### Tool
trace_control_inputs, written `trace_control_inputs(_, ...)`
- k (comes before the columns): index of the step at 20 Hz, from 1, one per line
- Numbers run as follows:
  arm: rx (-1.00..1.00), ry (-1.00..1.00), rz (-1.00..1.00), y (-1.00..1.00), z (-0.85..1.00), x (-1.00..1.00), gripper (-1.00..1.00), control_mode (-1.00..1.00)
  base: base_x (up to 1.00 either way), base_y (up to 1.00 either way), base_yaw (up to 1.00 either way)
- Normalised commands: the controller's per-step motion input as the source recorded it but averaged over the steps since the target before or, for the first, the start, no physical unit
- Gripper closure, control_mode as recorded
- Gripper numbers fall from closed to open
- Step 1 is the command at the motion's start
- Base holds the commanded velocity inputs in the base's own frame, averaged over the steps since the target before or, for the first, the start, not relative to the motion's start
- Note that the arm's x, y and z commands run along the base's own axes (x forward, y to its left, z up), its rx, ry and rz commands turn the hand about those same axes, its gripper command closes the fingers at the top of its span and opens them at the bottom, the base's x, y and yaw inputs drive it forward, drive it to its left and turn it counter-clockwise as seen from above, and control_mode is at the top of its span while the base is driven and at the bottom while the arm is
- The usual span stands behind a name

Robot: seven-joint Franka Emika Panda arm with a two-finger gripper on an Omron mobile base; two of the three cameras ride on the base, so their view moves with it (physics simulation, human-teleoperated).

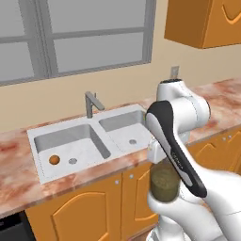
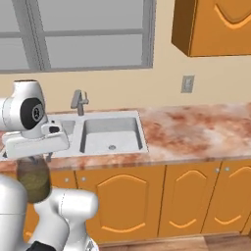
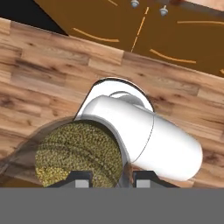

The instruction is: Pick the jar and kettle and place them in the sink. Then turn on the water.

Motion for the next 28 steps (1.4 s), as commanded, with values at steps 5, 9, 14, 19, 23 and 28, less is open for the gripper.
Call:
trace_control_inputs(5, 0.00, 0.00, 0.00, 0.00, 0.00, 0.00, 1.00, 1.00, 0.82, 0.88, 0.06)
trace_control_inputs(9, 0.00, 0.00, 0.00, 0.00, 0.00, 0.00, 1.00, 1.00, 0.57, 0.49, 0.12)
trace_control_inputs(14, 0.00, 0.00, 0.00, 0.00, 0.00, 0.00, 1.00, 1.00, 0.00, 0.03, 0.00)
trace_control_inputs(19, 0.00, 0.00, 0.00, 0.00, 0.00, 0.00, 1.00, 1.00, 0.00, 0.00, 0.00)
trace_control_inputs(23, 0.00, -0.01, 0.00, 0.02, -0.01, 0.06, 1.00, -1.00, 0.00, 0.00, 0.00)
trace_control_inputs(28, 0.00, -0.09, 0.00, 0.41, -0.22, 0.75, 1.00, -1.00, 0.00, 0.00, 0.00)
